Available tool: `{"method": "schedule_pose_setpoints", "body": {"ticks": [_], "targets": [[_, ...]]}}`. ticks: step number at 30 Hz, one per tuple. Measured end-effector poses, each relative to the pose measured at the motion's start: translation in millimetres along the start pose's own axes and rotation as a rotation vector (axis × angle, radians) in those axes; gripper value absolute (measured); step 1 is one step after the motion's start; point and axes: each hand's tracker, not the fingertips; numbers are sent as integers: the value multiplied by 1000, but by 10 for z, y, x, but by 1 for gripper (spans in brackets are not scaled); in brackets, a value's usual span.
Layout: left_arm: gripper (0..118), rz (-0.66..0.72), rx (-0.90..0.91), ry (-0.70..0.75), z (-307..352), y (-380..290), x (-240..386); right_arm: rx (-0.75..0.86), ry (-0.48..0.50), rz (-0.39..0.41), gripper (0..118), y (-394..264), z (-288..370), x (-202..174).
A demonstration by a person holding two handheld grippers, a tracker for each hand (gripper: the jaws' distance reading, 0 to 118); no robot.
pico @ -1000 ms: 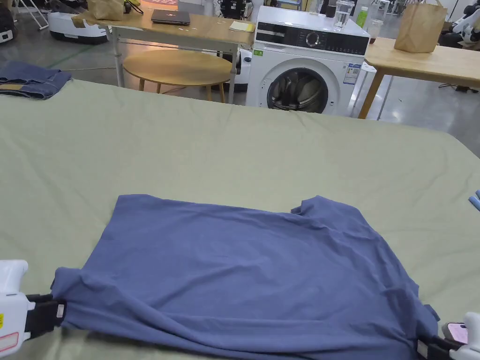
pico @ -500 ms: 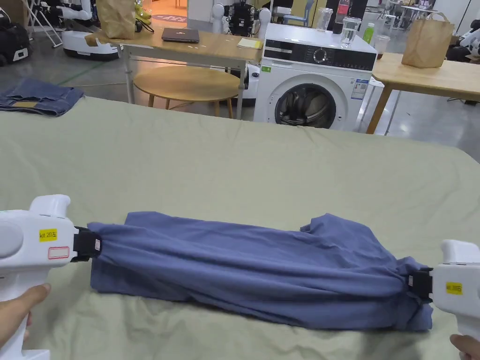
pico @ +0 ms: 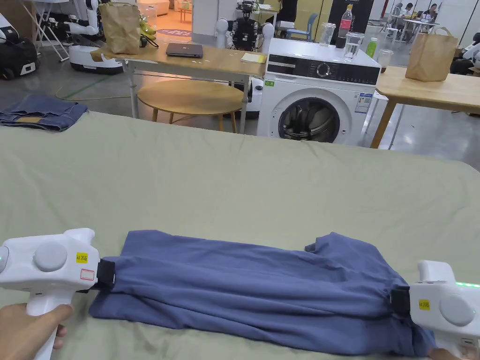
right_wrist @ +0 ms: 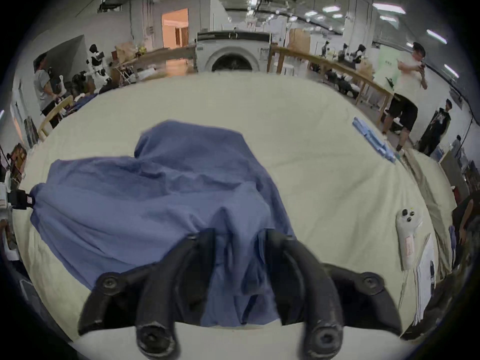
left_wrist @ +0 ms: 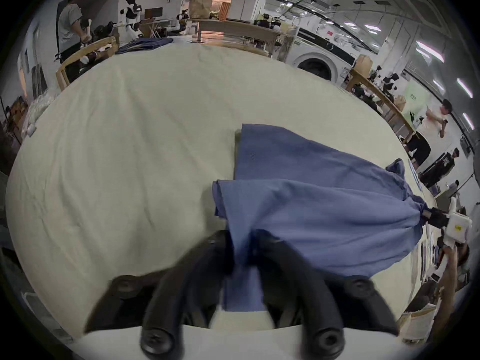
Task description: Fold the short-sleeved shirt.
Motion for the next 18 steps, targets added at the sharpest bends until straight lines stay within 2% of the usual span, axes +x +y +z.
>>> {"method": "schedule_pose_setpoints", "body": {"ticks": [1, 2, 7, 8, 9, 10, 11, 12, 13, 15, 18], "targets": [[40, -8, 16, -13, 49, -17, 23, 48, -3, -10, 51, -6, 102, -22], [45, -11, 38, -35, 99, -33, 53, 92, -5, -21, 51, -15, 192, -42], [45, -78, 283, -113, 525, -205, 357, 338, 29, -54, 49, -139, 791, -392], [45, -91, 344, -119, 625, -271, 435, 390, 36, -59, 44, -179, 900, -487], [45, -100, 400, -119, 710, -330, 508, 428, 35, -55, 24, -216, 996, -584], [43, -129, 461, -117, 806, -395, 582, 467, 35, -45, 12, -252, 1088, -671], [37, -151, 507, -98, 885, -457, 650, 500, 40, -33, 8, -283, 1162, -761], [18, -175, 548, -84, 954, -510, 719, 524, 48, -25, 0, -312, 1227, -842], [1, -206, 578, -70, 1025, -567, 787, 543, 55, -25, 0, -343, 1293, -920], [0, -235, 605, -48, 1059, -620, 820, 567, 77, -36, 0, -411, 1364, -1002], [0, -216, 594, -89, 1178, -702, 832, 579, 92, -49, 0, -471, 1449, -1106]]}}
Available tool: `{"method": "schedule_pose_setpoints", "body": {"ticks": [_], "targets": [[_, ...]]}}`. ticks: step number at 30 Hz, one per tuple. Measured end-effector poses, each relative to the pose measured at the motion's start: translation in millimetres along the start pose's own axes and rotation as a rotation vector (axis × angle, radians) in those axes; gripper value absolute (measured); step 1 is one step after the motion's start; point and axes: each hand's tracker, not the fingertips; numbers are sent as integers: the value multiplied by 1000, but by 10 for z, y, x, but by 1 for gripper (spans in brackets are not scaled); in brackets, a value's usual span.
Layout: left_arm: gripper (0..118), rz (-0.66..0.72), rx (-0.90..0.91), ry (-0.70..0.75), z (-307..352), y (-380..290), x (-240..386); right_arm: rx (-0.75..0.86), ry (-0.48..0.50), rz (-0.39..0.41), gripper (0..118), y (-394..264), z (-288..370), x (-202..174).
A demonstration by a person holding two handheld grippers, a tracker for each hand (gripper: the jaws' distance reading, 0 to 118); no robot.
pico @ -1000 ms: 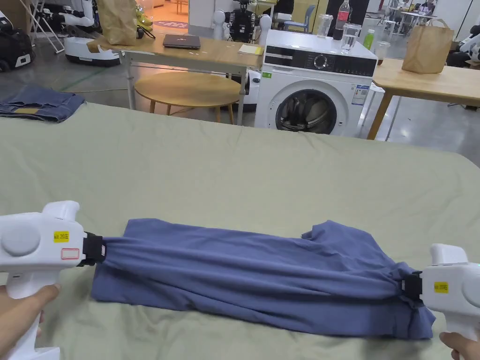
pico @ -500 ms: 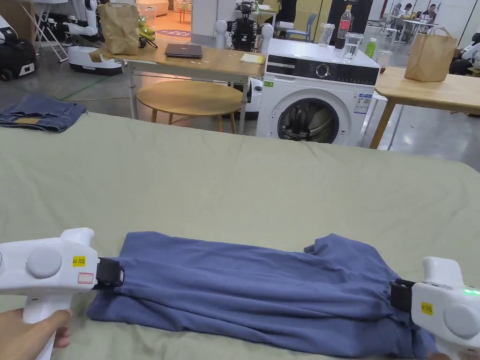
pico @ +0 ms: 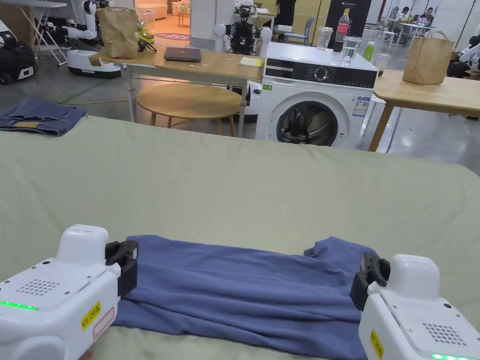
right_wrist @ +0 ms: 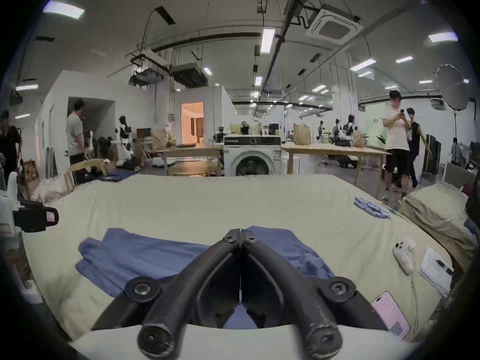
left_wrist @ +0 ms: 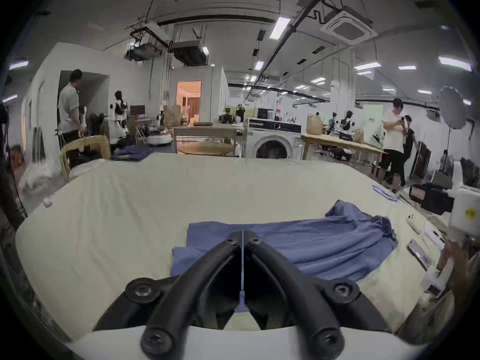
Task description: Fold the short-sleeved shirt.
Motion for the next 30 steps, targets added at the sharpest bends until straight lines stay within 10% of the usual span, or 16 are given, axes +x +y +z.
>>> {"method": "schedule_pose_setpoints", "body": {"ticks": [11, 13, 18, 23, 27, 30], "targets": [[0, 227, -440, 38, -533, -223, -838, -95, -7, 26, 0, -194, -46, 54], [31, 258, -535, 13, -711, -222, -956, -112, -7, 28, 0, -236, -85, 75], [55, 275, -719, 59, -1133, -315, -1059, -159, -26, 45, 0, -337, -125, 164], [49, 170, -787, 125, -1313, -451, -931, -205, -49, 32, 0, -432, -128, 299], [2, -2, -740, 119, -1222, -522, -706, -247, -73, 25, 0, -489, -169, 448], [2, 96, -700, 51, -1096, -556, -741, -305, -88, 15, 0, -483, -268, 624]]}}
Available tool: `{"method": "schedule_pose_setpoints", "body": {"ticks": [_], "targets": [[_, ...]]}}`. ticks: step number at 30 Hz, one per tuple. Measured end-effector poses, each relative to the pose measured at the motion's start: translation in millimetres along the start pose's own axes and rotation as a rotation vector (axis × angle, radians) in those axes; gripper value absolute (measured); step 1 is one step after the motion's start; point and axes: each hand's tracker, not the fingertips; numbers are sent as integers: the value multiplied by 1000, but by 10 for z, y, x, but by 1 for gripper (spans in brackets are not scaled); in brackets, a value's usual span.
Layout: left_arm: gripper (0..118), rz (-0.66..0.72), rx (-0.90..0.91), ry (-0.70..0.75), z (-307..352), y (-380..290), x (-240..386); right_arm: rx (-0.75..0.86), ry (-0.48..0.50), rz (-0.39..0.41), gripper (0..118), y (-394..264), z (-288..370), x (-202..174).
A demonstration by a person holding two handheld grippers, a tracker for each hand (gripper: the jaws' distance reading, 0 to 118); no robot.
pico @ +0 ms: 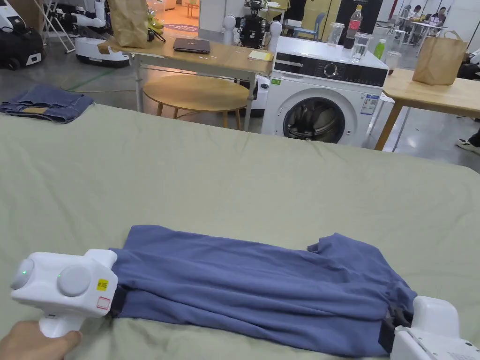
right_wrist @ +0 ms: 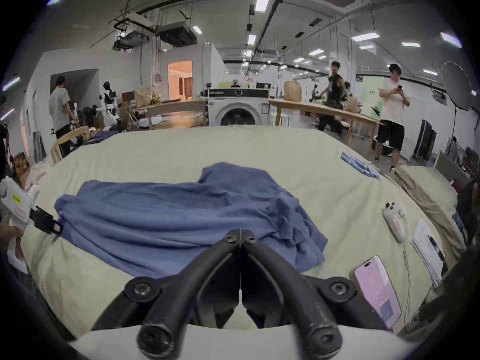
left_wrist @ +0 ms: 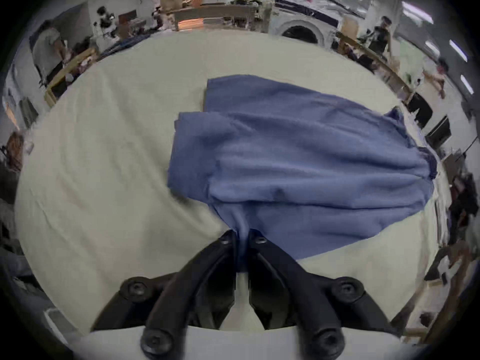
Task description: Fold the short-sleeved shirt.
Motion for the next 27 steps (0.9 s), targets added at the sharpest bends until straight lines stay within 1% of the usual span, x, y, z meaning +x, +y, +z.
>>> {"method": "schedule_pose_setpoints", "body": {"ticks": [2, 3, 4, 5, 6, 7, 11, 12, 14, 15, 16, 17, 18, 19, 20, 22, 27], "targets": [[1, 8, 23, 2, 56, -72, -40, -59, -2, -10, 0, 61, -103, 143], [1, 20, 43, -9, 93, -92, -91, -87, 4, -31, 3, 97, -169, 249], [1, 32, 61, -21, 145, -127, -109, -120, 6, -46, 16, 129, -233, 338], [1, 43, 78, -22, 192, -158, -117, -160, 2, -47, 35, 155, -305, 408], [1, 44, 82, -34, 238, -189, -130, -216, 8, -41, 57, 183, -415, 494], [1, 46, 87, -39, 267, -197, -145, -238, 14, -42, 60, 188, -500, 563], [1, 39, 104, -50, 376, -275, -102, -418, 12, -21, 60, 111, -869, 705], [1, 35, 104, -49, 376, -284, -98, -466, 32, -22, 60, 66, -958, 717], [1, 33, 99, -48, 366, -290, -99, -565, 74, -4, 54, -60, -1094, 704], [1, 36, 100, -51, 364, -280, -98, -512, 49, 10, 51, -86, -1080, 680], [1, 37, 99, -51, 360, -285, -91, -463, 50, 22, 40, -63, -1014, 656], [1, 34, 98, -51, 356, -292, -81, -474, 62, 26, 14, -51, -995, 650], [1, 28, 99, -48, 353, -301, -63, -460, 122, 16, 5, -44, -985, 653], [1, 24, 99, -45, 345, -281, -69, -455, 152, -11, 5, -45, -975, 657], [1, 18, 101, -42, 350, -282, -61, -463, 100, 15, 5, -48, -973, 634], [1, 10, 106, -42, 389, -282, -48, -443, 99, 50, 5, -45, -902, 629], [1, 22, 142, -87, 628, -220, -98, -381, 100, 60, 5, 134, -513, 626]]}}
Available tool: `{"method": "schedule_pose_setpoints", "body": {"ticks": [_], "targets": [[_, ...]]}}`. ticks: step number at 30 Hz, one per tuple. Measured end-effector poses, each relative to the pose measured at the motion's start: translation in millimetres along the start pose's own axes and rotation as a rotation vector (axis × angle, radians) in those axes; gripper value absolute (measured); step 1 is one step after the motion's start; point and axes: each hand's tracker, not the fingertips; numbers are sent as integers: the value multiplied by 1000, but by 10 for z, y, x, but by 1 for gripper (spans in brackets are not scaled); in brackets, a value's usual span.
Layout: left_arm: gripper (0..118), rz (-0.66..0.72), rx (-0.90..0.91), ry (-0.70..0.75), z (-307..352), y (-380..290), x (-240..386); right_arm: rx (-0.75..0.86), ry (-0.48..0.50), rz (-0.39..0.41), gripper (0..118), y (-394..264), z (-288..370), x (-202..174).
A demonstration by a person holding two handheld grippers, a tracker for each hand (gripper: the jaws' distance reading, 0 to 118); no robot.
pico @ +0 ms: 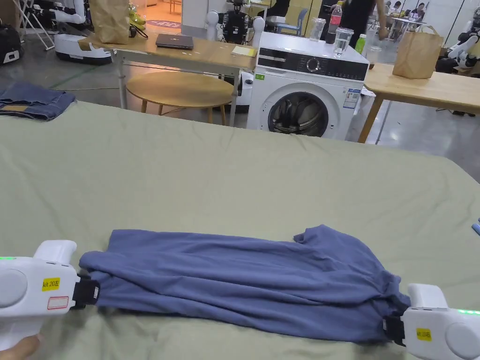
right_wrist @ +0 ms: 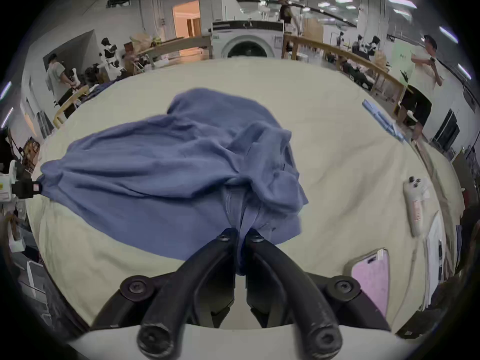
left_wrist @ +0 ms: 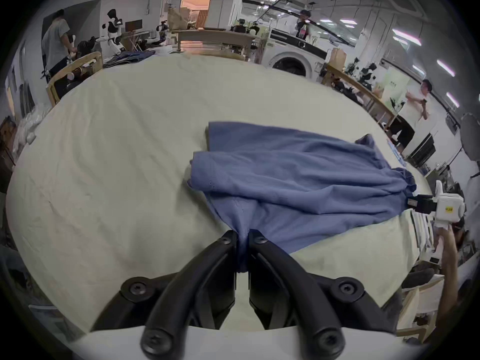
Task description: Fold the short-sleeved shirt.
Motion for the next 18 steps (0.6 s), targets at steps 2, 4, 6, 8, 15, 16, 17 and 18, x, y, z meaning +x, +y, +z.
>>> {"method": "schedule_pose_setpoints", "body": {"ticks": [2, 4, 6, 8, 15, 16, 17, 18], "targets": [[1, -11, 11, -2, 112, 14, 19, 5, 19, 11, 5, -8, 168, -16], [1, -23, 16, -6, 223, 7, -22, 2, 18, 20, 5, -85, 336, -40], [1, -26, 17, -5, 351, -58, -67, 2, 2, 49, 5, -189, 475, -77], [1, -20, 16, -9, 468, -170, -139, -23, 16, 51, 5, -339, 568, -67], [1, -13, -38, 5, 656, -755, -242, -110, -21, 32, 5, -961, 695, -167], [1, -20, -43, 18, 618, -828, -252, -122, -25, 25, 5, -1037, 664, -180], [1, -25, -51, 29, 589, -889, -261, -134, -40, 26, 5, -1097, 629, -197], [1, -16, -71, 38, 530, -954, -283, -136, -51, 32, 5, -1152, 565, -209]]}}
